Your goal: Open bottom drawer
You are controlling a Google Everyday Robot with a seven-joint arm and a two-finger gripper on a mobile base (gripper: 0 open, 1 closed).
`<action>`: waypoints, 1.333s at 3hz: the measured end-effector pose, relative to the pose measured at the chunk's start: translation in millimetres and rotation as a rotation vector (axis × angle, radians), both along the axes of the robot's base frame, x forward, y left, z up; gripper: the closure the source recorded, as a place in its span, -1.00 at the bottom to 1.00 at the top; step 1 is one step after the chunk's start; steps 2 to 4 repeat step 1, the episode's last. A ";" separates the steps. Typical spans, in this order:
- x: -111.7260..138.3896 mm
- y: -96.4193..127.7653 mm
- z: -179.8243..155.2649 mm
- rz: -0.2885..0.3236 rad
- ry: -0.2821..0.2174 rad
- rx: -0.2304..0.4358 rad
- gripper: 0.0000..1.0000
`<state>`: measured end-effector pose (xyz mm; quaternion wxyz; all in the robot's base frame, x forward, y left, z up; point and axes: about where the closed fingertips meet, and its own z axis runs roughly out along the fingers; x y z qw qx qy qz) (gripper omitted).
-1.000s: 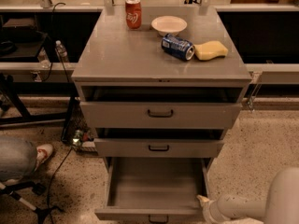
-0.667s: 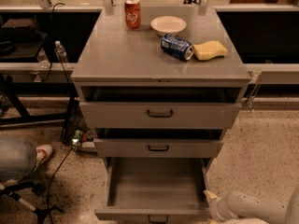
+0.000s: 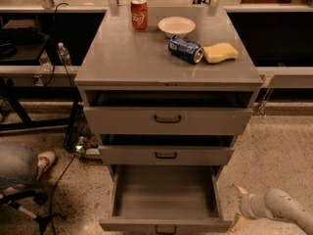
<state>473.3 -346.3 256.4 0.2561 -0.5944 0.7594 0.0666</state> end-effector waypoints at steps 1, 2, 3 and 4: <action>0.0 0.1 -0.1 0.000 0.000 0.000 -1.00; 0.0 0.1 -0.1 0.000 0.000 0.000 -1.00; 0.0 0.1 -0.1 0.000 0.000 0.000 -1.00; 0.0 0.1 -0.1 0.000 0.000 0.000 -1.00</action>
Offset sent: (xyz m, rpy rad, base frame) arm 0.0000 0.0000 0.0000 0.0000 0.0000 0.0000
